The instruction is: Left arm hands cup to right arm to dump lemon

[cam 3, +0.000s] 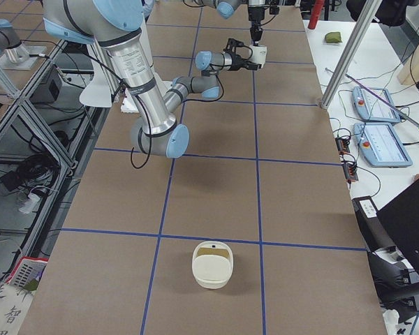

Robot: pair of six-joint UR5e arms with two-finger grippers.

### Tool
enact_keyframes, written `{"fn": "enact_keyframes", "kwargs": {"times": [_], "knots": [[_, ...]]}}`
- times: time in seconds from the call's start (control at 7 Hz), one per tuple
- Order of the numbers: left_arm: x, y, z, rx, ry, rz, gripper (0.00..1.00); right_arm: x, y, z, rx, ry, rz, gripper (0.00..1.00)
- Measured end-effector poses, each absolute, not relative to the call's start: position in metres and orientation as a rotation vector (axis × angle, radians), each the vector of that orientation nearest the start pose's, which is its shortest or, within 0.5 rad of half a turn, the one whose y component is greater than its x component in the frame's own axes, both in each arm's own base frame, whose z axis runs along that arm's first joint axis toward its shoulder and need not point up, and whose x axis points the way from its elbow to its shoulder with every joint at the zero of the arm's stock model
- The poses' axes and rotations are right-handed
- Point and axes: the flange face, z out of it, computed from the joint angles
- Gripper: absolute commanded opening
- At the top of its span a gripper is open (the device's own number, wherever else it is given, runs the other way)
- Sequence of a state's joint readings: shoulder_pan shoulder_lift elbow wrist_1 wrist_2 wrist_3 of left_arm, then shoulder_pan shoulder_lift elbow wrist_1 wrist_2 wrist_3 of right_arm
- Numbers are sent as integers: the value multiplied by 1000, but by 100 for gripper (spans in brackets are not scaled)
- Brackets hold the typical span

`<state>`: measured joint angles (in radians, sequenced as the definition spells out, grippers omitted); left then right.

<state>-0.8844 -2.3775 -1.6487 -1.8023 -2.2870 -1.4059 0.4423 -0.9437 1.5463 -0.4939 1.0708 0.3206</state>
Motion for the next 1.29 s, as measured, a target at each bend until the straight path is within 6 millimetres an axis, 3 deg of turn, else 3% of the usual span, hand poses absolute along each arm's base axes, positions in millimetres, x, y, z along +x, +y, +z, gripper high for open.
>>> {"fn": "enact_keyframes", "kwargs": {"times": [0.57, 0.71, 0.86, 1.0, 1.14, 1.29], "knots": [[377, -548, 86, -26, 1251, -212, 0, -508, -442, 177, 1466, -797, -192, 94], [378, -547, 85, -27, 1252, -211, 0, -508, -442, 177, 1466, -797, -193, 88], [378, -547, 85, -26, 1252, -210, 43, -508, -442, 177, 1466, -796, -193, 63], [379, -546, 85, -25, 1254, -206, 99, -508, -442, 177, 1466, -795, -194, 36], [379, -546, 85, -20, 1256, -199, 100, -508, -442, 179, 1464, -792, -195, 21], [378, -546, 85, -15, 1257, -192, 100, -508, -442, 181, 1461, -790, -195, 18]]}}
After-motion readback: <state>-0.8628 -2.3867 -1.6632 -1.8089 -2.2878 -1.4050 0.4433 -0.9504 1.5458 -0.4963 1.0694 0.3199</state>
